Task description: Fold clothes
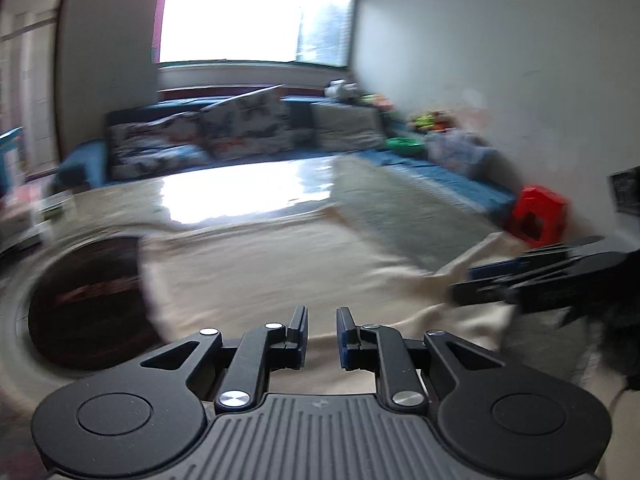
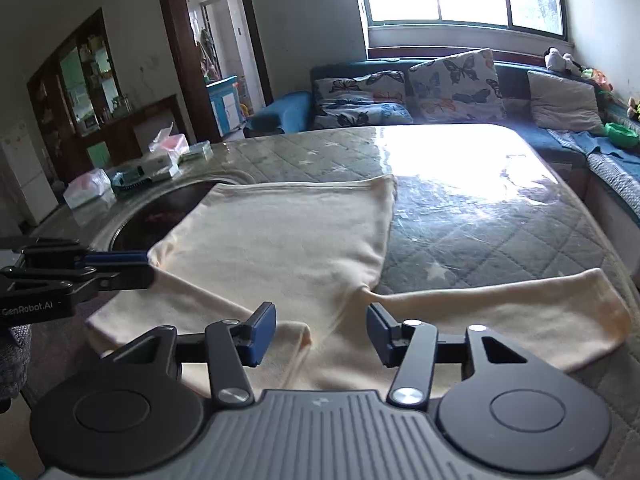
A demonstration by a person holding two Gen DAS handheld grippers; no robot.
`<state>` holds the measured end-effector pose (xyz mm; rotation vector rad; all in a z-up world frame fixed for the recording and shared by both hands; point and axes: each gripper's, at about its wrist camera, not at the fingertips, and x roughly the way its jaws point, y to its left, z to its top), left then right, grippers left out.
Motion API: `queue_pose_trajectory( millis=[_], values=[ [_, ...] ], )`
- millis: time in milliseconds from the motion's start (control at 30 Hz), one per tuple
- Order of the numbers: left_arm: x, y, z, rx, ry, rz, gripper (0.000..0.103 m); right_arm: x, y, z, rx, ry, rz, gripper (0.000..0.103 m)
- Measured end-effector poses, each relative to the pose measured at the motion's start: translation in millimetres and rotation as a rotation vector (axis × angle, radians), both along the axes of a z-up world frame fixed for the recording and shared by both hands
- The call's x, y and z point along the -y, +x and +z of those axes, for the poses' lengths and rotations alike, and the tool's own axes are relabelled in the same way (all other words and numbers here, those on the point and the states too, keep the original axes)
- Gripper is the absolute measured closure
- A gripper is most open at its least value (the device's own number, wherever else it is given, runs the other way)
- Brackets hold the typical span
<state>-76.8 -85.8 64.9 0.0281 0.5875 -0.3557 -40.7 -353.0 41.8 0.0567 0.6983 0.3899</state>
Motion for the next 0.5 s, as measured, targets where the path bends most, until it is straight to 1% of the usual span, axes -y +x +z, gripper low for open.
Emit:
queue_pose_trajectory(
  millis=[67,100,167,200,233,333,367,400,467,500],
  values=[
    [-16,1,-9,-0.027,0.017,0.051,0.086,-8,4,-6,-0.017,-0.017,0.016,0.06],
    [-23,0,-13,-0.042,0.021,0.066,0.086,-12,5,-9,-0.028,-0.032,0.025,0.063],
    [-29,-1,-21,-0.061,0.037,0.085,0.086,-20,7,-16,-0.047,-0.06,0.039,0.069],
    [-31,-2,-24,-0.066,0.043,0.09,0.086,-23,8,-19,-0.052,-0.074,0.045,0.07],
    [-32,-2,-27,-0.069,0.045,0.096,0.086,-25,8,-21,-0.053,-0.088,0.047,0.071],
    [-34,0,-31,-0.077,0.043,0.112,0.086,-29,6,-22,-0.046,-0.119,0.051,0.081],
    [-34,2,-31,-0.079,0.037,0.117,0.086,-30,6,-21,-0.04,-0.124,0.052,0.088],
    [-33,6,-31,-0.079,0.033,0.117,0.086,-31,5,-19,-0.033,-0.13,0.053,0.093],
    [-30,12,-30,-0.076,0.033,0.116,0.084,-34,5,-16,-0.018,-0.15,0.057,0.095],
    [-29,16,-30,-0.074,0.034,0.117,0.08,-35,5,-15,-0.012,-0.157,0.059,0.096]
  ],
)
